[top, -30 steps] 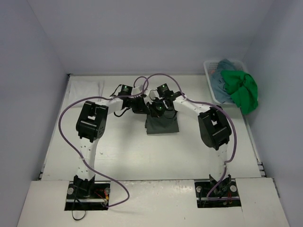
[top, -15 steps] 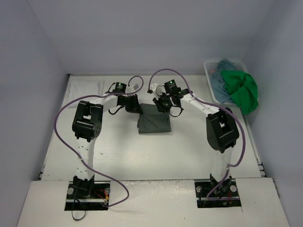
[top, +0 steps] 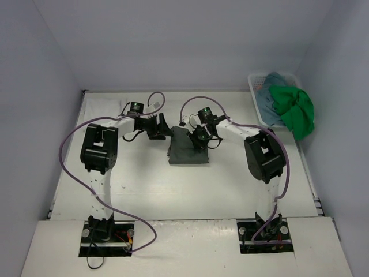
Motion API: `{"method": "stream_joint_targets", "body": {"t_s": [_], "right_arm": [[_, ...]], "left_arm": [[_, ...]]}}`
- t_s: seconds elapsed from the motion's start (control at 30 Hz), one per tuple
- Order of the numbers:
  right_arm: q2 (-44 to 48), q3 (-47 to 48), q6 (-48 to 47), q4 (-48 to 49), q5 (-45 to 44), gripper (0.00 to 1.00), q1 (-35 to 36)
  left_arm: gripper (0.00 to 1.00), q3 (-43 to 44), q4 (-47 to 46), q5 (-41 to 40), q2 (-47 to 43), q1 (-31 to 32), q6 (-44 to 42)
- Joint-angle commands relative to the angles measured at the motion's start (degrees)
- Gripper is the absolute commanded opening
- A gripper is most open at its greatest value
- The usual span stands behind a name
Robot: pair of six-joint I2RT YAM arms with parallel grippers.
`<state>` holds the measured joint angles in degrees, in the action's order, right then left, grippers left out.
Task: Fold and stack the t-shirts
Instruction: Fold the tshirt
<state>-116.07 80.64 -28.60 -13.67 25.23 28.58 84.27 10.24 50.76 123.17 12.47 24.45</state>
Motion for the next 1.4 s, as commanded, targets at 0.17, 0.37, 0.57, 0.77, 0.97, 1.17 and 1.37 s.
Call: {"method": "stream_joint_targets", "body": {"t_s": [0.17, 0.37, 0.57, 0.77, 0.97, 1.17, 1.37], "right_arm": [[1.3, -3.1, -1.6, 2.6, 2.5, 0.0, -0.1], [0.5, -2.7, -1.2, 3.6, 3.6, 0.0, -0.1], [0.9, -2.3, -1.3, 3.5, 3.9, 0.0, -0.1], [1.7, -2.7, -1.2, 3.5, 4.2, 0.0, -0.1], [2.4, -2.6, -0.9, 3.4, 4.4, 0.0, -0.2], [3.0, -2.6, -1.0, 3.3, 4.6, 0.0, -0.5], [3.2, -2.6, -1.5, 2.8, 4.7, 0.0, -0.9]], "left_arm": [[0.63, -8.9, -5.9, 0.7, -4.6, -3.2, 4.8], [0.65, -12.3, -6.2, -1.2, -6.2, -1.9, 4.8], [0.67, -16.0, -6.4, -5.6, -8.6, 2.3, 3.8], [0.71, -20.1, -7.8, -12.1, -9.3, 4.1, 4.5], [0.72, -20.3, -7.3, -13.5, -5.5, 5.3, 5.3], [0.72, -17.8, -7.5, -9.6, 1.2, 6.7, 6.8], [0.72, -14.0, -5.3, -7.1, 6.9, 7.3, 7.9]]}}
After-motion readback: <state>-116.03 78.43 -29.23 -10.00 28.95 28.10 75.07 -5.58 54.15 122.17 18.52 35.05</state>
